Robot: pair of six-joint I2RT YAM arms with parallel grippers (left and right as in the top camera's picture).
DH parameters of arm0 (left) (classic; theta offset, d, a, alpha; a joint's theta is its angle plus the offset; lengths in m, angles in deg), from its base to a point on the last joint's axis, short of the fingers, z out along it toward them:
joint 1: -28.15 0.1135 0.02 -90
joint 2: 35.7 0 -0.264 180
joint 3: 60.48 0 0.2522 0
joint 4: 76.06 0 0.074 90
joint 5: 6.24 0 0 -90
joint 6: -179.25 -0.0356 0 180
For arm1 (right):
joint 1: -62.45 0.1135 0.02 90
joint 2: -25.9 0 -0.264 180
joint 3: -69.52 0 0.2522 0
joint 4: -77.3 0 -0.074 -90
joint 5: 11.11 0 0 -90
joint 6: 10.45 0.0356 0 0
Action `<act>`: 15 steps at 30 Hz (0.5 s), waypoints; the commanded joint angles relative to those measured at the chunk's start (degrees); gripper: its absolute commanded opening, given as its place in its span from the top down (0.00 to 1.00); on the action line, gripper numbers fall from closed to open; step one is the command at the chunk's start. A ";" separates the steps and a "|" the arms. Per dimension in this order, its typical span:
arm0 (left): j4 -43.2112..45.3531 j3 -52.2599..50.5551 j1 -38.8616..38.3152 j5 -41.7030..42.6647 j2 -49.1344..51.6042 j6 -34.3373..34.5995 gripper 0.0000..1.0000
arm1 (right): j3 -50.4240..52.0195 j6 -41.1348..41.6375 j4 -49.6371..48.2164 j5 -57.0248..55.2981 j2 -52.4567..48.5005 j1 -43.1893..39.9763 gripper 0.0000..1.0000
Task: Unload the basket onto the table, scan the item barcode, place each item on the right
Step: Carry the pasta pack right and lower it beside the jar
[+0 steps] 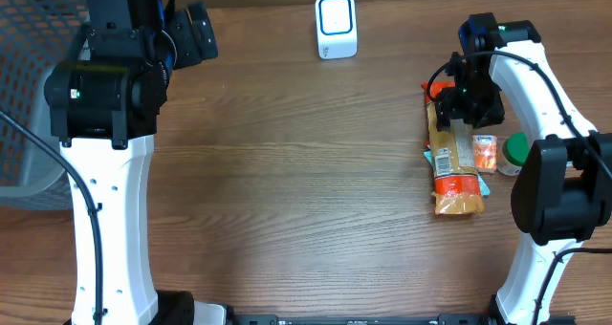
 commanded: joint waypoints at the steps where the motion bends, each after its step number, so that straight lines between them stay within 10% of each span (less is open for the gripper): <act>1: 0.02 0.55 0.22 -0.57 -0.17 -1.05 0.01 | -0.24 0.44 0.02 -0.07 2.86 -0.04 0.09; 15: 0.04 0.55 0.22 -0.57 -0.17 -1.05 0.00 | -1.42 2.05 -0.83 3.58 22.99 -0.07 0.00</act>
